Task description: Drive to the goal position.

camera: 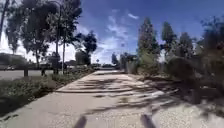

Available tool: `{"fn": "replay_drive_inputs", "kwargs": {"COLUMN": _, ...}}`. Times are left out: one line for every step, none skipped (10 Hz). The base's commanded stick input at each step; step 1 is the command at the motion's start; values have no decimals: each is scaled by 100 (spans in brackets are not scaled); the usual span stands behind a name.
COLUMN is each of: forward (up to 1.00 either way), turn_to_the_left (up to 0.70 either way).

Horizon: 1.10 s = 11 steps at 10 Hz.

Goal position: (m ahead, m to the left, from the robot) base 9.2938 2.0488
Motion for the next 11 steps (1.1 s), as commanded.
{"fn": "replay_drive_inputs", "kwargs": {"forward": 100, "turn_to_the_left": 0}}
{"fn": "replay_drive_inputs", "kwargs": {"forward": 100, "turn_to_the_left": 0}}
{"fn": "replay_drive_inputs", "kwargs": {"forward": 100, "turn_to_the_left": 0}}
{"fn": "replay_drive_inputs", "kwargs": {"forward": 100, "turn_to_the_left": 0}}
{"fn": "replay_drive_inputs", "kwargs": {"forward": 100, "turn_to_the_left": 0}}
{"fn": "replay_drive_inputs", "kwargs": {"forward": 100, "turn_to_the_left": 0}}
{"fn": "replay_drive_inputs", "kwargs": {"forward": 100, "turn_to_the_left": 0}}
{"fn": "replay_drive_inputs", "kwargs": {"forward": 100, "turn_to_the_left": 0}}
{"fn": "replay_drive_inputs", "kwargs": {"forward": 100, "turn_to_the_left": 0}}
{"fn": "replay_drive_inputs", "kwargs": {"forward": 100, "turn_to_the_left": 0}}
{"fn": "replay_drive_inputs", "kwargs": {"forward": 100, "turn_to_the_left": 0}}
